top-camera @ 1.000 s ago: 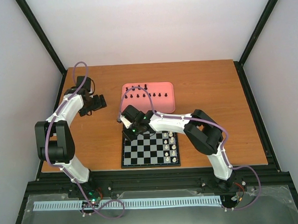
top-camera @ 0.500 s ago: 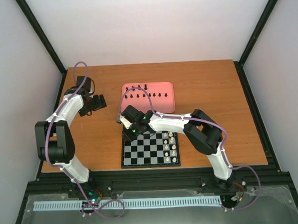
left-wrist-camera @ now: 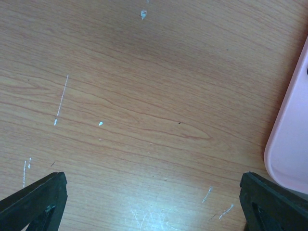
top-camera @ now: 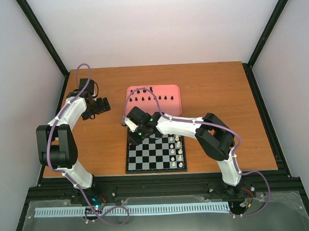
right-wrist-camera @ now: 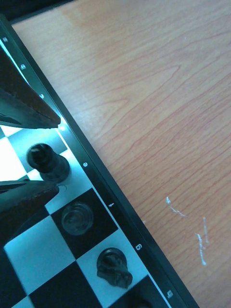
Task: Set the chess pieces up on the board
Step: Place the chess piece on the chessboard, then pick up the chess piece from the storage box.
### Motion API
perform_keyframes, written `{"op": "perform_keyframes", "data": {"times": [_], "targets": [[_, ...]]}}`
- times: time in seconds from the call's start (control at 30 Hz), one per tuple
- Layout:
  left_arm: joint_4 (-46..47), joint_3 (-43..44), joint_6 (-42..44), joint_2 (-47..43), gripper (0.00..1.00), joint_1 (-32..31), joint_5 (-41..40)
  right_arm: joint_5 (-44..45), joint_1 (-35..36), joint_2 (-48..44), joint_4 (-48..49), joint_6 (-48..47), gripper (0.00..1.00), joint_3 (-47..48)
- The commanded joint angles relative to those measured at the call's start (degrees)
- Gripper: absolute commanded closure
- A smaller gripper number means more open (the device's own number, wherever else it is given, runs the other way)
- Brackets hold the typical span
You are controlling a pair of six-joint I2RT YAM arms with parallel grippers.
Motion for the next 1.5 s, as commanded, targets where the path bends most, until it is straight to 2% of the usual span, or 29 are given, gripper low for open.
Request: {"op": "perform_keyframes", "data": {"times": [0.0, 0.1, 0.23, 0.4, 0.63, 0.8, 0.87, 1.03, 1.47], "targets": [[0.4, 0.3, 0.7, -1.5, 0.0, 0.0, -0.9, -0.2, 0.6, -6.3, -2.7, -1.1, 0.64, 1.9], [0.3, 0.3, 0.7, -1.8, 0.0, 0.1, -0.9, 0.0, 0.6, -9.1, -5.6, -1.1, 0.63, 3.5], [0.3, 0.5, 0.7, -1.8, 0.0, 0.0, -0.8, 5.4, 0.3, -12.4, -9.8, -1.1, 0.52, 7.4], [0.2, 1.0, 0.6, -2.0, 0.0, 0.0, -0.4, 11.9, -4.1, -10.5, -13.6, -0.7, 0.42, 14.9], [0.2, 1.2, 0.2, -1.7, 0.0, 0.0, 1.0, 13.1, -15.5, 3.7, -16.5, 3.1, 0.43, 31.9], [0.3, 0.7, 0.0, -1.8, 0.0, 0.0, 1.4, 17.6, -19.4, 17.4, -19.9, 0.2, 0.42, 50.4], [0.4, 0.4, -0.1, -1.4, 0.0, 0.0, 1.6, 18.0, -20.9, 21.6, -20.3, 0.2, 0.42, 54.8], [0.5, 0.3, -0.3, -0.7, 0.0, 0.0, 1.9, 16.3, -24.4, 26.2, -16.9, 1.4, 0.43, 55.5], [0.2, 2.0, -0.4, 2.5, 0.0, 0.0, 2.4, 16.0, -25.8, 32.6, -12.6, -0.1, 0.43, 56.5]]}}
